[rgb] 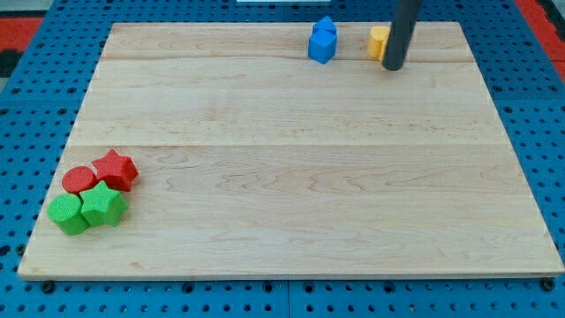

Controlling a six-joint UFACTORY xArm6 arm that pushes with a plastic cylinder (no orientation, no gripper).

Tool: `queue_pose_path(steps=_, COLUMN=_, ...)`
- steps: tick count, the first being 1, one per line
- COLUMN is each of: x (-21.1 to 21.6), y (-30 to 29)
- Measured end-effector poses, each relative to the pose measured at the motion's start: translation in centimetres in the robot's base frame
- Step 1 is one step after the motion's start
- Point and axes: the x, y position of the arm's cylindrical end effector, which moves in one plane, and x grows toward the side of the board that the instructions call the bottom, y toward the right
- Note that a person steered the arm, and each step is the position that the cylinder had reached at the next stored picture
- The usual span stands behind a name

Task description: Move the blue cube to the right side slightly

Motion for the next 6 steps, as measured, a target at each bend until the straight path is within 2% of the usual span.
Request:
queue_pose_path(steps=3, x=-2.8, y=-11.7)
queue_pose_path(steps=5, x=-6.1, y=-15.9)
queue_pose_path(steps=6, x=-7.5, y=-15.6)
